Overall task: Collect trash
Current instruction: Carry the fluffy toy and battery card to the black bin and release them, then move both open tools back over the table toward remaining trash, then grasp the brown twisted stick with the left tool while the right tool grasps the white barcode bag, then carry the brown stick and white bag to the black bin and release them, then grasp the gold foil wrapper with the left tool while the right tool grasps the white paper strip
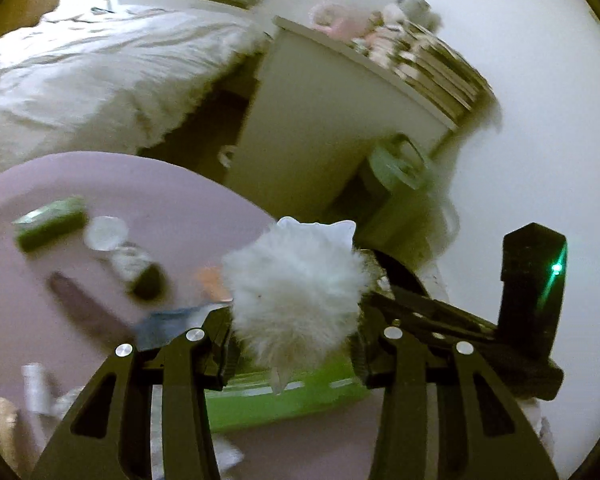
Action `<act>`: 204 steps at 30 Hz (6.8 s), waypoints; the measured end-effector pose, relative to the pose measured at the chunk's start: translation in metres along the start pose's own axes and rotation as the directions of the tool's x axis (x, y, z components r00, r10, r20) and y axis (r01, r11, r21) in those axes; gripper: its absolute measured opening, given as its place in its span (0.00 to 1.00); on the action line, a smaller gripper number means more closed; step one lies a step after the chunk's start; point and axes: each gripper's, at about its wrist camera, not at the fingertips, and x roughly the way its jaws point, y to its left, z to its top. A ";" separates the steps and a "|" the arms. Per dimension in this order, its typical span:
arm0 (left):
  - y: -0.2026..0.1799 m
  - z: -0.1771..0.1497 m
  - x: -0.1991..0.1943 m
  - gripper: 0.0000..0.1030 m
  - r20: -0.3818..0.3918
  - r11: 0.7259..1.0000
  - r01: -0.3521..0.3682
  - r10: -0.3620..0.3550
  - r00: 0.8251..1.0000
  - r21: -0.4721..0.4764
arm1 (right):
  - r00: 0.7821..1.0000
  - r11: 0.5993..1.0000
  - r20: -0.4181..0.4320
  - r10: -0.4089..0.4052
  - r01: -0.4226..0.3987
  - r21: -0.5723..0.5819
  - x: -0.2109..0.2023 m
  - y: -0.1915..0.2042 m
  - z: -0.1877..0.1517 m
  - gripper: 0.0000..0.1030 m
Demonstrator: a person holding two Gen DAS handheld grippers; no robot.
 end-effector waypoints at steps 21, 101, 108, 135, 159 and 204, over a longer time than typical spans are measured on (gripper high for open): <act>-0.107 -0.023 0.122 0.43 -0.248 0.978 0.174 -0.142 0.958 0.113 | 0.986 0.956 -0.040 -0.162 0.167 0.240 -0.024 -0.153 -0.051 0.56; 0.210 -0.122 -0.147 0.21 -0.002 0.833 -0.488 0.505 0.863 -0.259 | 0.951 0.939 -0.296 0.093 -0.182 -0.291 0.090 0.175 -0.065 0.58; 0.204 -0.123 -0.166 0.15 0.044 0.839 -0.454 0.487 0.872 -0.299 | 0.936 0.935 -0.271 0.223 -0.284 -0.212 0.070 0.167 -0.061 0.38; -0.019 -0.032 -0.026 0.15 0.018 0.994 0.055 -0.057 0.998 0.098 | 0.994 0.991 0.070 0.085 -0.092 0.101 -0.061 -0.025 -0.035 0.38; -0.117 -0.040 0.103 0.16 -0.237 0.963 0.231 -0.193 0.952 0.141 | 0.998 0.933 0.058 -0.041 0.017 0.360 -0.059 -0.167 -0.081 0.40; 0.147 -0.105 -0.137 0.71 0.009 0.919 -0.383 0.385 0.923 -0.100 | 0.939 0.850 -0.296 0.176 -0.297 -0.436 0.044 0.153 -0.104 0.67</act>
